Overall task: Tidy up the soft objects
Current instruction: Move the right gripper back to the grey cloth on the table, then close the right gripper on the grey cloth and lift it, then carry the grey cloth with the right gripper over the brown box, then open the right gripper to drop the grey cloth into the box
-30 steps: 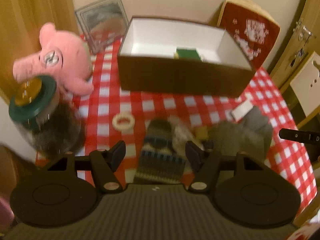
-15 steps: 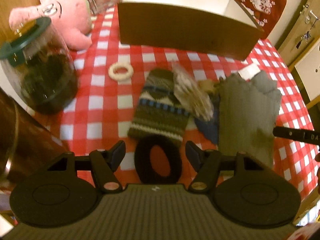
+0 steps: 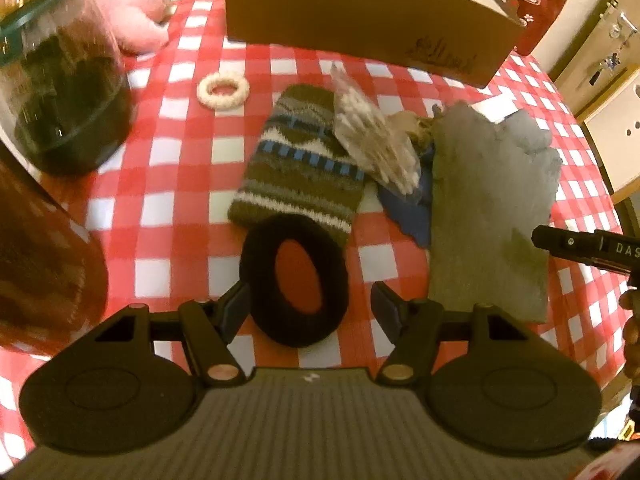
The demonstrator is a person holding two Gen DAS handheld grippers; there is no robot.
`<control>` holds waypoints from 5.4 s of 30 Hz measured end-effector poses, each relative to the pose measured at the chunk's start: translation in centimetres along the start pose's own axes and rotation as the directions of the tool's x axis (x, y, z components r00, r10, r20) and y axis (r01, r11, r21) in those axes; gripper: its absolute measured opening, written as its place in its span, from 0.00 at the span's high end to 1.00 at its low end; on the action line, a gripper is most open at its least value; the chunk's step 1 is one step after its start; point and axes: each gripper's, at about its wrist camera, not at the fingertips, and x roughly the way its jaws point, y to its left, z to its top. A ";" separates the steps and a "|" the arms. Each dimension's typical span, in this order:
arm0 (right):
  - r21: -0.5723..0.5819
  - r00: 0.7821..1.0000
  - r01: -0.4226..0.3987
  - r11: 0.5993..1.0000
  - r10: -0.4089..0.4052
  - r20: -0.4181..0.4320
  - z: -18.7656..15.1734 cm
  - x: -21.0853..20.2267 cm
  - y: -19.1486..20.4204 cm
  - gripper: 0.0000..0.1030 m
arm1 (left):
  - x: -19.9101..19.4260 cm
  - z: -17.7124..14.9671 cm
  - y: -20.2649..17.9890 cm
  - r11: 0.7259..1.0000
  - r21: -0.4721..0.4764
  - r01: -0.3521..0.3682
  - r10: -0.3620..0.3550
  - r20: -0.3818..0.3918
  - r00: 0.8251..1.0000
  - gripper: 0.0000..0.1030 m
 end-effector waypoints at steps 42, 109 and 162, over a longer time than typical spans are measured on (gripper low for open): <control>-0.132 0.996 -0.015 0.991 0.027 0.088 -0.7 -0.3 1.0 0.96 | 0.5 -0.6 1.4 0.991 0.065 -0.120 0.115 0.069 0.991 0.89; -0.348 0.882 -0.133 0.928 0.271 0.385 23.3 -5.3 14.2 0.97 | -4.1 26.9 -3.4 0.971 0.211 -0.113 0.027 0.370 0.929 0.89; -0.250 0.962 -0.058 0.967 0.121 0.244 25.7 3.4 9.1 0.26 | 0.1 29.3 -2.3 0.986 0.157 -0.059 0.019 0.245 0.969 0.63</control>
